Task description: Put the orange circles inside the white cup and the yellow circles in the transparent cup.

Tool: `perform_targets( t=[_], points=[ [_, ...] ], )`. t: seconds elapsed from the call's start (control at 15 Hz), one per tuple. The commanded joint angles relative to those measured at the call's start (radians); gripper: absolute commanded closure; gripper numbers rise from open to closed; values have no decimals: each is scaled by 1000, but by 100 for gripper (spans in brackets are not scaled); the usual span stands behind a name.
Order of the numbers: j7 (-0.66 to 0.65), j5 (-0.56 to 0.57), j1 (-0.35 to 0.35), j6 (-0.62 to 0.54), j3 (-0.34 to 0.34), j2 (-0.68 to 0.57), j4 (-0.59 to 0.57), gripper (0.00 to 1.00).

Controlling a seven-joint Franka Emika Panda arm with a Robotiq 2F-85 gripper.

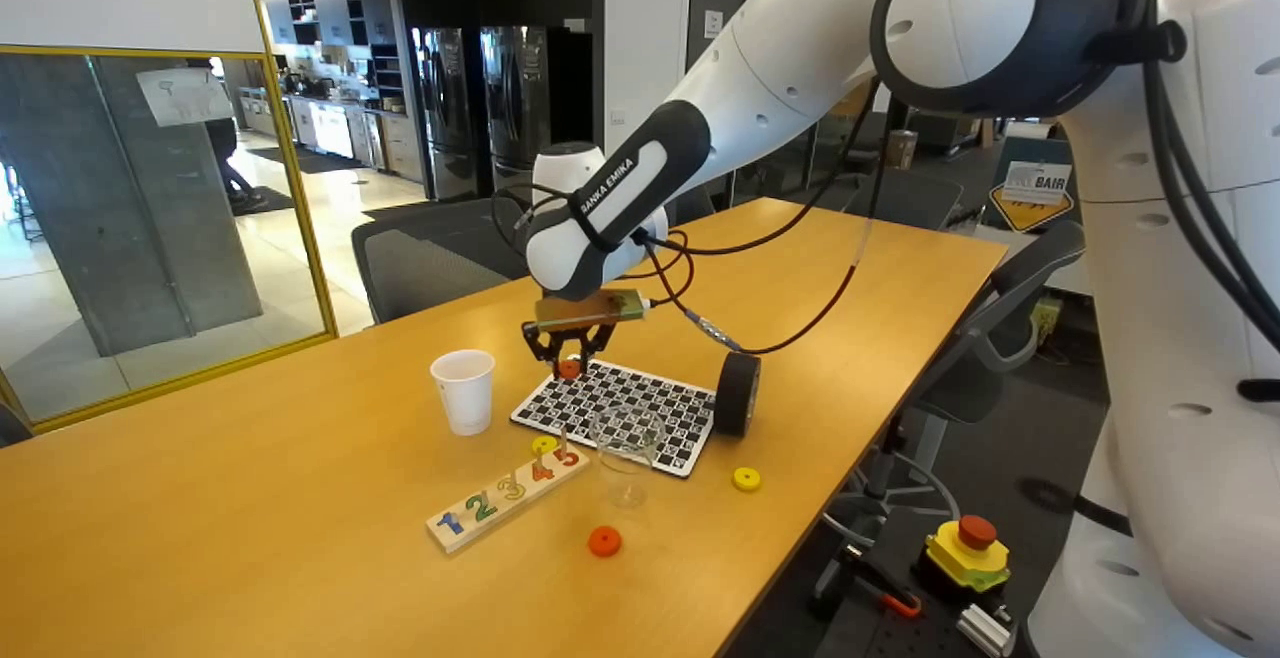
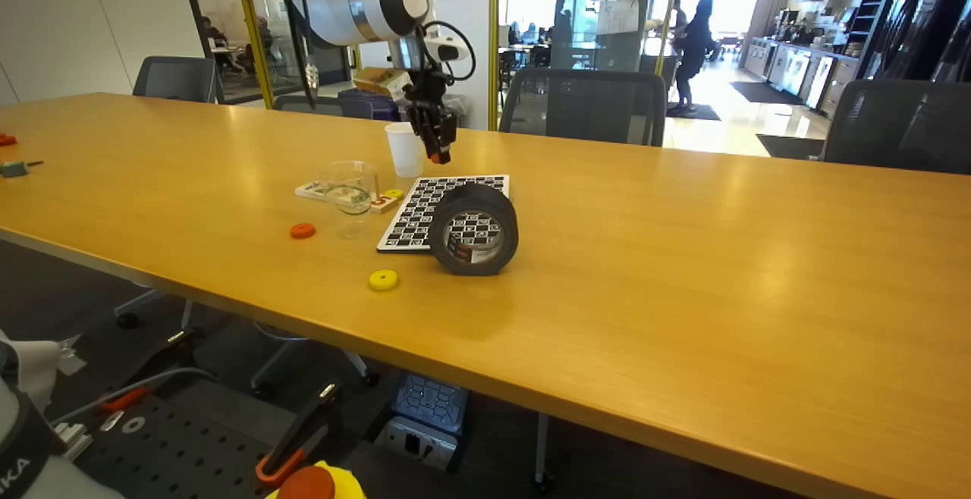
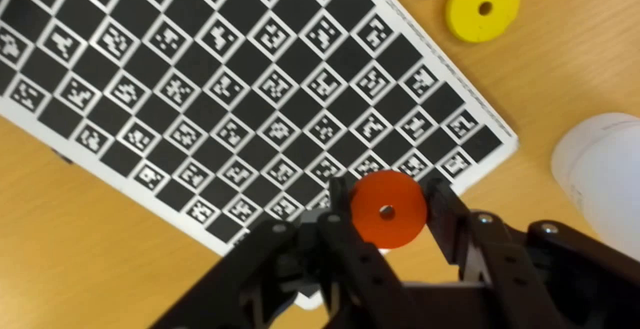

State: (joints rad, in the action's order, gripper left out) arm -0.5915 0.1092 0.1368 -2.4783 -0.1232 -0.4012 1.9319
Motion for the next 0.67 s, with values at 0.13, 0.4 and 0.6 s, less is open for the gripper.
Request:
perform_targets(
  t=[0.13,0.4,0.6],
  points=[
    [-3,47,60,-3,27,-2,-101,82],
    [8,47,90,-9,57,-10,-130,82],
    [19,42,102,-9,75,-22,-152,82]
  ],
)
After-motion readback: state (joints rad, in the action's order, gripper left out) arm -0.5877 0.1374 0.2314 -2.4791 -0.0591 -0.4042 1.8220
